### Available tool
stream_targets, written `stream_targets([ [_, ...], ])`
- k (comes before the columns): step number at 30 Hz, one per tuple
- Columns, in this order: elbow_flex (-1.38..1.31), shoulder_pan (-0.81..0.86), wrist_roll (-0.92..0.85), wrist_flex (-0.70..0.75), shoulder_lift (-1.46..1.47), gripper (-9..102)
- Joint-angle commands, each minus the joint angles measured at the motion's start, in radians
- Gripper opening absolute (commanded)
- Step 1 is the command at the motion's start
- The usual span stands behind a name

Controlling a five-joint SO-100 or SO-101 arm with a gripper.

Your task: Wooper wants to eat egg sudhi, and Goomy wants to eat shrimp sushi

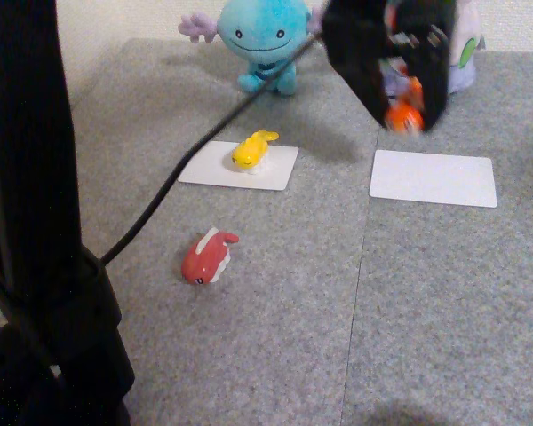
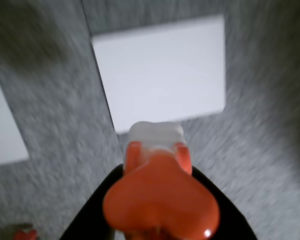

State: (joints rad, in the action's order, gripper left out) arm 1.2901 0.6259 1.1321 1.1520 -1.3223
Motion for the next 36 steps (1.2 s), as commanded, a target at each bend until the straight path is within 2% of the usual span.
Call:
stream_targets([
  [1, -0.149, -0.023, -0.008, -0.008, 0.034, 3],
  [12, -0.634, 0.055, -0.107, 0.109, 0.56, 4],
  [21, -0.741, 0.043, -0.106, 0.215, 0.641, 5],
  [31, -0.741, 0.041, -0.087, 0.225, 0.643, 24],
  [36, -0.742, 0.018, -0.049, 0.308, 0.598, 37],
])
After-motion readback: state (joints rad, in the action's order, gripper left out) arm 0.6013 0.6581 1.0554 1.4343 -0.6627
